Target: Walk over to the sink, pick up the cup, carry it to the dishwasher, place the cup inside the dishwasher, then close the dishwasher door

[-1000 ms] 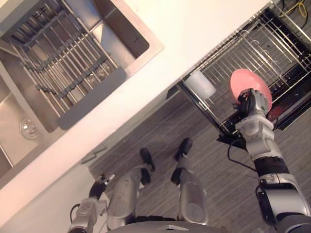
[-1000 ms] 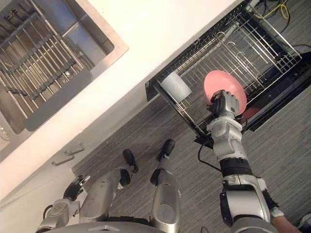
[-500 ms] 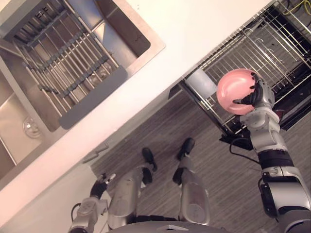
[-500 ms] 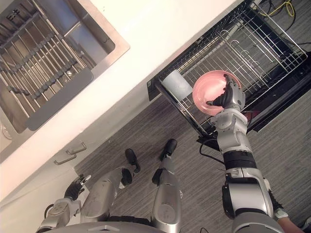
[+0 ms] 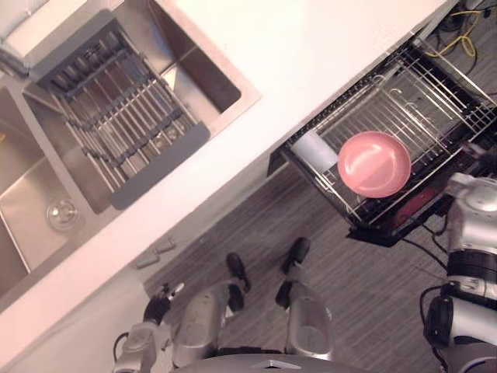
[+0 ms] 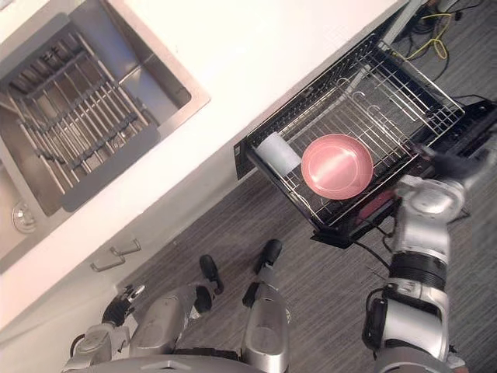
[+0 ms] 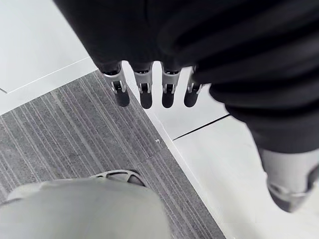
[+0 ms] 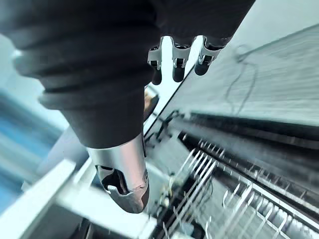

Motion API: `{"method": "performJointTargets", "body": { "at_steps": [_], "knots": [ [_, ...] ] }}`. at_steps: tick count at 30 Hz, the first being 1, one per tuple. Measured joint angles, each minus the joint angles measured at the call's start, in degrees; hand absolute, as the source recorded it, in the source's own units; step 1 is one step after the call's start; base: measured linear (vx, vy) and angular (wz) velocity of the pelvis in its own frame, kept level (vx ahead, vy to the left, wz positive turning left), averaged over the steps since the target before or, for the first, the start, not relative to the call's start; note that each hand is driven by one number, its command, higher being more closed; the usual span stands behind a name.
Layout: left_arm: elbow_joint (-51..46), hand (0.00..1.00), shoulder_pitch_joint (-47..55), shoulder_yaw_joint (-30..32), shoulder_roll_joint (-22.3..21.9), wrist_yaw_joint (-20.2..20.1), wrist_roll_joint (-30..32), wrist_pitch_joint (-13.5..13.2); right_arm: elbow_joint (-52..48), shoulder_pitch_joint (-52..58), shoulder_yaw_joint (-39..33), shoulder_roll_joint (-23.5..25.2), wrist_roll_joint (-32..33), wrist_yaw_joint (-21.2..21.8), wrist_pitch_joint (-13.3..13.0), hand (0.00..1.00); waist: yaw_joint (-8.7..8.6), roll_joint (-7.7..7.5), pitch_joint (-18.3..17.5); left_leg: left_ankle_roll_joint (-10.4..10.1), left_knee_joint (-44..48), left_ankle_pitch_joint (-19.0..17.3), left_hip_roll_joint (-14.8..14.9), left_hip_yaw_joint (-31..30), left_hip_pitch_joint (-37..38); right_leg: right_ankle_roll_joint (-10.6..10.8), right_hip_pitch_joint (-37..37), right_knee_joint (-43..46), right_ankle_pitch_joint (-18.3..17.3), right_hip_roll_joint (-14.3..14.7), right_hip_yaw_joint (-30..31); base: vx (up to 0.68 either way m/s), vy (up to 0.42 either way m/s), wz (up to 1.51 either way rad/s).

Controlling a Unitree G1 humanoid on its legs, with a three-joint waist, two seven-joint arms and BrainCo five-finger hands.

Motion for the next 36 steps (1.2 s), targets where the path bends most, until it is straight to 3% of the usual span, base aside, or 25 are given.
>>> {"method": "performJointTargets", "body": {
  "at_steps": [1, 2, 8, 15, 22, 29, 30, 32, 36],
  "knots": [
    [0.3, 0.00, 0.0, 1.1, -0.5, 0.1, -0.1, -0.1, 1.4, 1.0, -2.1, 0.0, 4.2, -0.7, -1.1, 0.00, -0.34, 0.06, 0.0, 0.0, -0.1, 0.0, 0.0, 0.1, 0.1, 0.0, 0.0, 0.0, 0.0, 0.0, 0.2, 0.03, 0.041, -0.07],
    [0.4, 0.00, 0.0, 1.8, -0.9, 0.3, -0.5, -0.2, 2.8, 2.3, -3.5, 0.0, 8.4, -0.9, -2.1, 1.00, -0.73, 0.08, -0.1, -0.3, -0.1, 0.2, -0.1, 0.2, 0.1, 0.0, 0.0, 0.0, 0.0, -0.1, 0.1, 0.03, 0.046, -0.04],
    [3.2, 0.00, 0.3, 2.1, -1.5, 1.0, -0.5, -0.4, 5.7, 8.1, -7.3, 2.3, 24.2, 0.5, -5.3, 1.00, -1.13, 0.43, -0.6, -0.5, -3.6, 1.0, -0.2, 1.9, 1.7, 0.1, -0.6, 0.1, -0.6, 0.1, 1.4, 0.00, 0.030, -0.11],
    [3.1, 0.00, 0.8, 2.2, -1.6, 1.1, -0.5, -0.7, 9.6, 9.4, -9.2, 5.1, 29.9, 6.7, -5.7, 1.00, -1.28, 0.53, -0.6, -1.5, -7.9, 3.9, -0.4, 3.3, 1.1, -0.6, -4.1, 0.6, -0.7, 0.6, 2.2, 0.02, -0.010, -0.08],
    [3.2, 0.00, 0.8, 2.0, -1.8, 1.1, -1.7, -0.2, 10.1, 7.2, -6.7, 5.7, 30.4, 12.7, -5.7, 1.00, -0.38, 1.03, -0.5, -1.7, -8.0, 4.6, -0.4, 4.6, -0.5, -0.8, -6.4, 0.9, -0.7, 0.7, 3.1, 0.02, 0.009, -0.03],
    [4.3, 0.00, 0.8, 1.7, -2.8, 0.8, -2.3, -0.8, 8.8, 7.4, 1.1, 12.9, 29.8, 17.6, -5.8, 1.00, 0.47, 2.80, 0.2, -1.7, -7.9, 4.6, -0.5, 3.9, -0.8, -0.8, -6.3, 0.7, -0.6, 0.6, 2.5, 0.00, 0.021, 0.03],
    [4.3, 0.00, 0.8, 1.7, -2.8, 0.7, -2.3, -1.0, 8.2, 7.4, 1.2, 13.5, 29.5, 17.8, -5.9, 1.00, 0.55, 2.90, 0.2, -1.7, -7.9, 4.6, -0.5, 3.5, -0.8, -0.8, -6.2, 0.7, -0.6, 0.6, 2.2, 0.01, 0.035, 0.22],
    [4.4, 0.00, 0.8, 1.6, -3.0, 0.4, -2.3, -1.8, 5.4, 8.9, 2.5, 14.3, 23.3, 16.4, -8.5, 1.00, 0.58, 3.39, 0.5, -1.5, -7.9, 4.8, -0.5, 2.0, -0.6, -0.8, -5.2, 0.9, -0.7, 0.3, 0.8, 0.01, 0.041, 0.28],
    [4.4, 0.00, 0.7, 1.5, -3.1, 0.1, -2.3, -2.2, 3.7, 9.4, 3.2, 14.7, 20.6, 14.8, -9.3, 1.00, 0.31, 3.65, 0.6, -1.4, -7.9, 5.4, -0.6, 0.0, 0.0, -0.8, -3.7, 1.9, -1.5, -0.3, -1.7, -0.01, 0.042, 0.26]
  ]
}}
